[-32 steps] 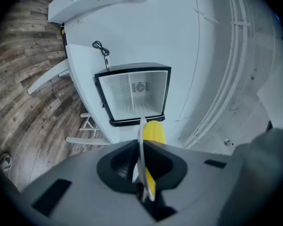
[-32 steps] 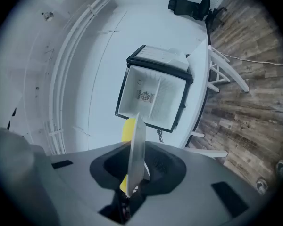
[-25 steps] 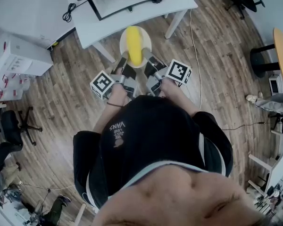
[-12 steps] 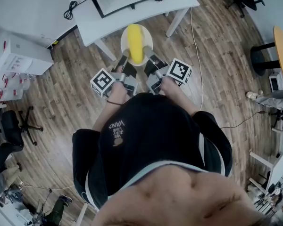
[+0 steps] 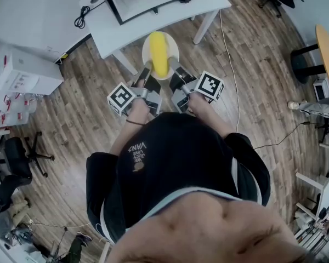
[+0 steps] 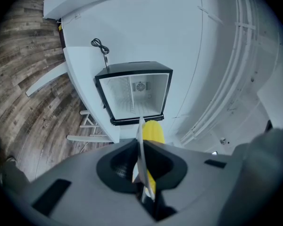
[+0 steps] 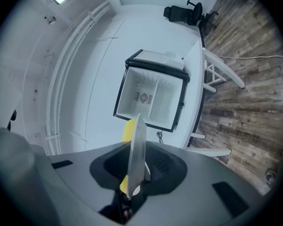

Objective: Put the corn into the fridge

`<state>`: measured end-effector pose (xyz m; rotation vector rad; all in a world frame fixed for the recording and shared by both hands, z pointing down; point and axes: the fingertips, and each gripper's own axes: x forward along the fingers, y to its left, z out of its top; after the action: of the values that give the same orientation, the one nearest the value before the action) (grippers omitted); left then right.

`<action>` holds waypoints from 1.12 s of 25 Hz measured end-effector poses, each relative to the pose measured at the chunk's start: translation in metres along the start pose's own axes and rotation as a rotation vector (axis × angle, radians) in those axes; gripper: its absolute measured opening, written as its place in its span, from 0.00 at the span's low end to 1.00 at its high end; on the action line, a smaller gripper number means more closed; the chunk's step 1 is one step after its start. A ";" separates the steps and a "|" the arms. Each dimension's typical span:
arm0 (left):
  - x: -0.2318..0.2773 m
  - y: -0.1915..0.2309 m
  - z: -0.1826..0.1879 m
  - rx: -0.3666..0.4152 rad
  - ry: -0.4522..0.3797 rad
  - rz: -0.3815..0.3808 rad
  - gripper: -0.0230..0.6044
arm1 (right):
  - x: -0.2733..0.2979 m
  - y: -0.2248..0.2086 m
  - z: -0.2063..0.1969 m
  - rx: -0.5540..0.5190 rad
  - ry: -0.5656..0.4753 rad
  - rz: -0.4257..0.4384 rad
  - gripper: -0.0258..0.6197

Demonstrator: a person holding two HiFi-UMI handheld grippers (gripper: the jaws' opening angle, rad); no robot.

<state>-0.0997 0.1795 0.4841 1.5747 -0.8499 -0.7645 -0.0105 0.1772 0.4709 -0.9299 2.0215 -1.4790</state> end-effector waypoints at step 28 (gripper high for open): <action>0.093 0.012 0.040 -0.009 -0.046 0.009 0.09 | 0.072 -0.022 0.076 0.010 0.062 0.026 0.15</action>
<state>-0.0855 0.0785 0.4868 1.5496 -0.8849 -0.7993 0.0007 0.0706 0.4701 -0.8604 2.0601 -1.5198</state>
